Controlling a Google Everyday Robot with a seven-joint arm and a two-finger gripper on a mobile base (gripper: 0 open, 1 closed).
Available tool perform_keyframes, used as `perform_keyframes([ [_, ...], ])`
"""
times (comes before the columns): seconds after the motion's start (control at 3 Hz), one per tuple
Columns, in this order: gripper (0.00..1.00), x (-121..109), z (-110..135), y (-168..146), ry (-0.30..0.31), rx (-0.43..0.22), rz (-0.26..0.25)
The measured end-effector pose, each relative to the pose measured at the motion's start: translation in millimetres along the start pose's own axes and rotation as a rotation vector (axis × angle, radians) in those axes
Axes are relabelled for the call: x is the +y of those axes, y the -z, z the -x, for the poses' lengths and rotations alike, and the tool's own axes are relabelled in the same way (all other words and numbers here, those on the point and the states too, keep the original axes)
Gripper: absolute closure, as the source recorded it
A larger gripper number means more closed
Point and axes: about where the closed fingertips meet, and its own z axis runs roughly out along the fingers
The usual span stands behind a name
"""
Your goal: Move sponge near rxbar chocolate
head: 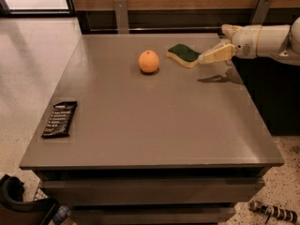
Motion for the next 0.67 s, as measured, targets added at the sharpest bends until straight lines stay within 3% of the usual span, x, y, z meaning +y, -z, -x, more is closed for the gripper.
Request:
perform_keyframes([
  [0.67,0.0,1,-39,-52,-0.06,-0.058,0.049],
])
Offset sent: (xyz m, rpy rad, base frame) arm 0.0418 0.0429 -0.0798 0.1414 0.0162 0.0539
